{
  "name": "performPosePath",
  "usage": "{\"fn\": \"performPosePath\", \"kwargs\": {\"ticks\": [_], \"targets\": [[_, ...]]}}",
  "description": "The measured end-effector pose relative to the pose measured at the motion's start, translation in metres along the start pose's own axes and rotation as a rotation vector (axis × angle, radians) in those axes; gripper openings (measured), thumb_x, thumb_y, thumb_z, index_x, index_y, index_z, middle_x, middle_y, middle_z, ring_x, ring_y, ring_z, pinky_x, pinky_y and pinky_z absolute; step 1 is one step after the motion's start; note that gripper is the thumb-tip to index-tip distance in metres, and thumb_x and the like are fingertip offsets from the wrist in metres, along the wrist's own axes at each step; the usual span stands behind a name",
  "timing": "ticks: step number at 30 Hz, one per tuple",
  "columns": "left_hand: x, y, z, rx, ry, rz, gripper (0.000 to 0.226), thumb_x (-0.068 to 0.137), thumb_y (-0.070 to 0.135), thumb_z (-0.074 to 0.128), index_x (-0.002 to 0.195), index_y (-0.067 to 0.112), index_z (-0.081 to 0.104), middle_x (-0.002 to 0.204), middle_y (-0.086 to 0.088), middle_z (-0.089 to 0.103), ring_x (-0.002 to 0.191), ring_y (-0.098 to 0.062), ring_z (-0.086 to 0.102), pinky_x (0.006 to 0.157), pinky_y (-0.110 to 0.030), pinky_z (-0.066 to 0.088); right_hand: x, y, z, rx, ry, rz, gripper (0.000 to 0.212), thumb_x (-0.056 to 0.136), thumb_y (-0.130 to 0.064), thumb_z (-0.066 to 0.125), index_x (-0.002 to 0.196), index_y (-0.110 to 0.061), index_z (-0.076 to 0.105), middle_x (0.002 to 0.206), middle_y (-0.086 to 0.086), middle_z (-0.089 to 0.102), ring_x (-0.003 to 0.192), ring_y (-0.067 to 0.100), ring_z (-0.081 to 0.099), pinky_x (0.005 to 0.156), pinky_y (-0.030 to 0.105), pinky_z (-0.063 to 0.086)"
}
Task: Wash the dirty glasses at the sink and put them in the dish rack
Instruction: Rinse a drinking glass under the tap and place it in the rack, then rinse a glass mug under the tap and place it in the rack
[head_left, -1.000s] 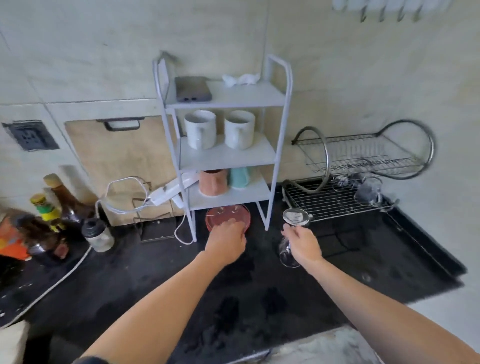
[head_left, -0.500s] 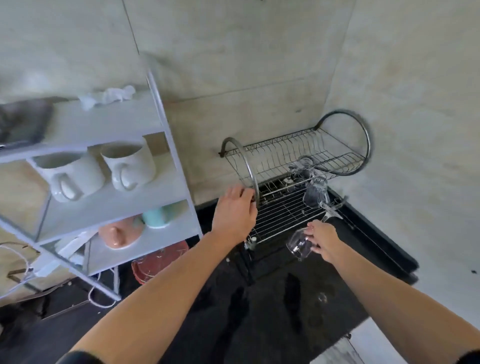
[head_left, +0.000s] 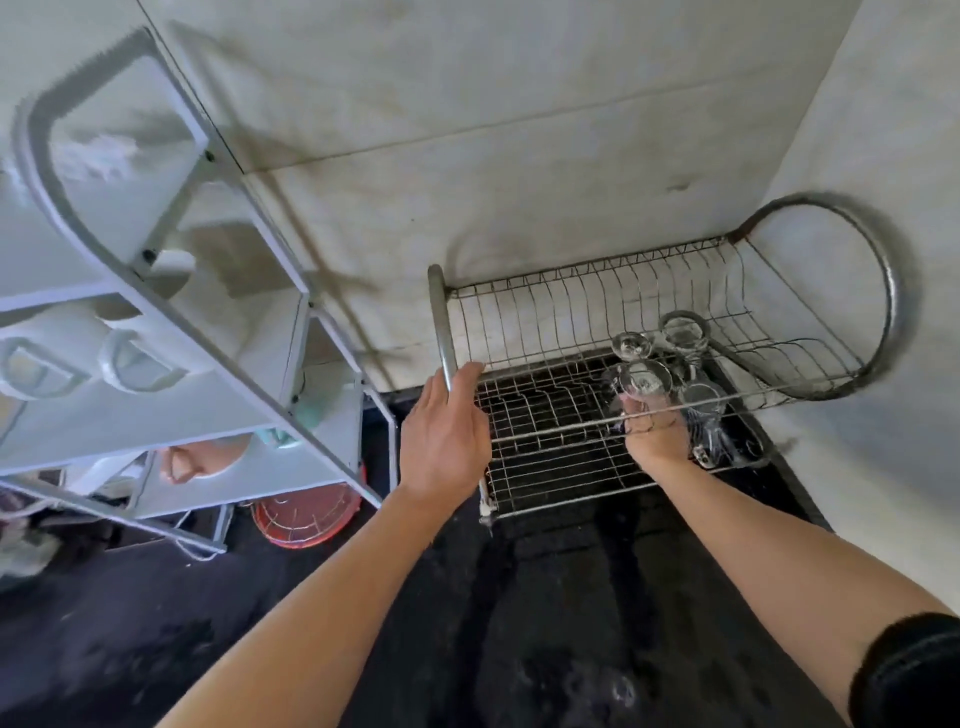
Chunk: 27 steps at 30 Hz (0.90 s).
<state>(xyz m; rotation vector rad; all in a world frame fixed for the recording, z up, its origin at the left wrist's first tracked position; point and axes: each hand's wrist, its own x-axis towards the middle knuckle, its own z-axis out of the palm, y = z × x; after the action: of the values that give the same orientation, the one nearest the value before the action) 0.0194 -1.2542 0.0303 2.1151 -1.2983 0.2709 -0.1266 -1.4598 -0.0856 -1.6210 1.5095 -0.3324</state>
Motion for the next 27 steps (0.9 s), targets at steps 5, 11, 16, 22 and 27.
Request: {"fn": "performPosePath", "kwargs": {"ticks": [5,11,16,22,27], "targets": [[0.0,0.001,0.003,-0.009,0.056,0.034,0.028,0.081,0.011,0.036,0.109,0.011,0.041,0.08,-0.014,0.059,0.064,-0.027,0.056,0.051,-0.026,0.035,-0.004,-0.001,0.003,-0.033,0.069,-0.072,0.021,0.097,-0.01,0.054,0.116,-0.006,0.064,0.105,0.005,0.063,0.099,0.022,0.059,0.061,0.016,0.026],[-0.002,0.001,0.003,0.0,0.037,0.014,0.026,0.081,0.013,0.035,0.107,0.013,0.04,0.083,-0.014,0.059,0.066,-0.026,0.054,0.049,-0.026,0.035,0.001,-0.001,0.001,-0.146,0.012,-0.101,0.031,0.098,-0.02,0.054,0.121,0.001,0.054,0.118,0.012,0.061,0.105,0.03,0.058,0.071,0.016,0.043],[-0.005,0.004,-0.006,0.067,-0.064,-0.045,0.031,0.093,0.012,0.045,0.124,0.013,0.043,0.092,-0.011,0.056,0.074,-0.025,0.054,0.048,-0.036,0.047,-0.008,0.001,-0.007,-0.261,-0.029,-0.068,0.033,0.092,-0.024,0.062,0.118,-0.004,0.054,0.109,0.015,0.062,0.102,0.035,0.062,0.078,0.037,0.049],[-0.059,-0.014,-0.047,0.126,-0.16,0.029,0.042,0.098,0.026,0.045,0.139,0.017,0.042,0.109,-0.004,0.053,0.085,-0.018,0.054,0.053,-0.029,0.041,-0.072,0.006,0.002,-0.474,-0.084,-0.153,0.038,0.096,-0.027,0.053,0.13,-0.012,0.056,0.115,0.01,0.067,0.098,0.03,0.064,0.073,0.033,0.049],[-0.155,-0.071,-0.111,0.296,-0.316,-0.158,0.021,0.095,0.023,0.042,0.101,0.012,0.06,0.099,-0.004,0.057,0.087,-0.029,0.06,0.06,-0.036,0.041,-0.174,0.004,0.058,-0.602,-0.165,-0.29,0.022,0.093,-0.03,0.051,0.089,-0.022,0.071,0.091,0.003,0.071,0.082,0.027,0.065,0.071,0.034,0.054]]}}
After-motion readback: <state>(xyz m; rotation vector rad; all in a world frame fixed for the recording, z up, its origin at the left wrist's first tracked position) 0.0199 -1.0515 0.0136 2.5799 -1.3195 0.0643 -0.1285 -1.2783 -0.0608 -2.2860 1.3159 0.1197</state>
